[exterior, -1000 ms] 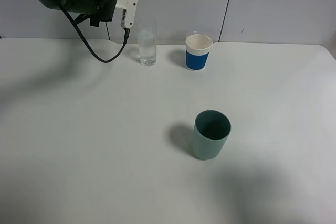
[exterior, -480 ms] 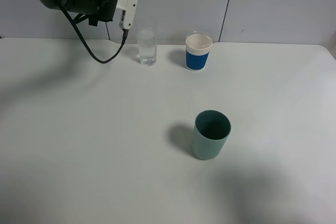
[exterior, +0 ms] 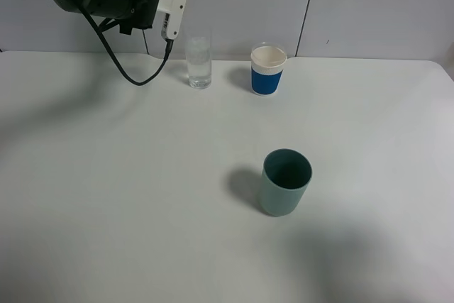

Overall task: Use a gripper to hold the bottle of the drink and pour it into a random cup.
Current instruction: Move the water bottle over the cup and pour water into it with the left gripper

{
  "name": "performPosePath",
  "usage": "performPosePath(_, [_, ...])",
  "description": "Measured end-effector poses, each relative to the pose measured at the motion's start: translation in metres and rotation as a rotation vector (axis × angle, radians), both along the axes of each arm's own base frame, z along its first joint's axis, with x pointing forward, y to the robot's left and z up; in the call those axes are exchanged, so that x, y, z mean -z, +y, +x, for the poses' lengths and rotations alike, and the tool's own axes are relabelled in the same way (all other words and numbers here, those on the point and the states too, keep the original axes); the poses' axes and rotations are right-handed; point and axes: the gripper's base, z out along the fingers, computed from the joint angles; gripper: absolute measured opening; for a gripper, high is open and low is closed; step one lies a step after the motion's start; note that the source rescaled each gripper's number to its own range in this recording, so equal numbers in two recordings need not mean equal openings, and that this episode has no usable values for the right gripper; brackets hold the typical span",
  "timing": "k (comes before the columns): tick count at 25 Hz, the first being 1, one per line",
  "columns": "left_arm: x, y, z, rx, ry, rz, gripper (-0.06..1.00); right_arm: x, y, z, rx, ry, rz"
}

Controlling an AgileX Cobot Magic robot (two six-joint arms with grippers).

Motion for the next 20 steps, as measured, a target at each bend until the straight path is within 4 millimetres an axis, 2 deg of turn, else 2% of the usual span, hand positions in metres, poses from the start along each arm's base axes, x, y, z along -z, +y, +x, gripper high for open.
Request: performPosePath(20, [-0.0009, -0.006, -0.0032, -0.001, -0.008, 0.008, 0.03, 0.0, 0.0, 0.0, 0.0, 0.0, 0.0])
